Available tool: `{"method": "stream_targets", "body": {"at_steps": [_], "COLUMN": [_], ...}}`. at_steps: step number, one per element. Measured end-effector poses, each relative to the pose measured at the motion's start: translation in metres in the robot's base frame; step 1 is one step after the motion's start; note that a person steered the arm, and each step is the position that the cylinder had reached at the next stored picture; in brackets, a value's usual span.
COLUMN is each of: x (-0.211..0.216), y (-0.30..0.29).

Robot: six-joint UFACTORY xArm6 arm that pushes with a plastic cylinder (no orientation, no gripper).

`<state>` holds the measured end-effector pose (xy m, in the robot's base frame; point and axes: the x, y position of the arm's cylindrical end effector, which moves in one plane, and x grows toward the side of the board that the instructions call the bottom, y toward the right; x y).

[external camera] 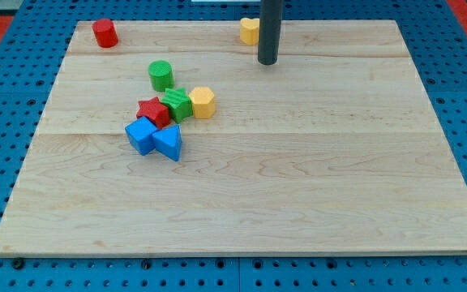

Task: Move your arm to the blue cube

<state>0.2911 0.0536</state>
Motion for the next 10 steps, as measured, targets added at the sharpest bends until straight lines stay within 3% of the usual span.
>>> {"method": "stream_targets", "body": {"at_steps": [4, 6, 7, 8, 9, 10], "x": [-0.008, -0.036, -0.026, 0.051, 0.134, 0.139], "y": [0.009, -0.120, -0.225, -0.279, -0.297, -0.230]}}
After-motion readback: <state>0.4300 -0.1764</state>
